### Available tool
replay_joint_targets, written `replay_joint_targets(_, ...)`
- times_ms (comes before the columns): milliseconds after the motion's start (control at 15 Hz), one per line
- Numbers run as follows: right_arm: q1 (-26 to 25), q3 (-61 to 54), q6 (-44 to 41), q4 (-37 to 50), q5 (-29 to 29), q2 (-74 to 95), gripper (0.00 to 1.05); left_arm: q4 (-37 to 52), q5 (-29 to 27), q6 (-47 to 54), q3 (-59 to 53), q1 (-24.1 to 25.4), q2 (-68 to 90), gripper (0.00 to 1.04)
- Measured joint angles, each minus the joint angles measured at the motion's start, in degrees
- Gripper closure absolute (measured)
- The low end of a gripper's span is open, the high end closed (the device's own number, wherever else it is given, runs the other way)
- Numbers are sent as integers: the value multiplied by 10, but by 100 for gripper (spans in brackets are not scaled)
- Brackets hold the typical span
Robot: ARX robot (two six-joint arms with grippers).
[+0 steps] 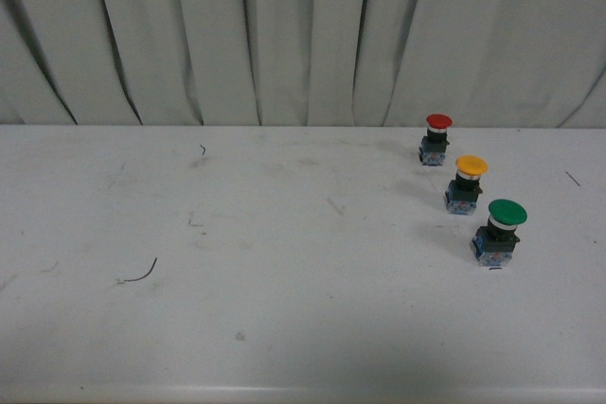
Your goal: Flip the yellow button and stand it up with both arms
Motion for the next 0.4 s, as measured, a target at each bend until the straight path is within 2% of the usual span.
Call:
replay_joint_targets(66,0,0,0,0,0,0,5,0,0,0,0,0,0,7)
replay_joint_targets(399,0,0,0,0,0,0,7,0,0,0,0,0,0,7)
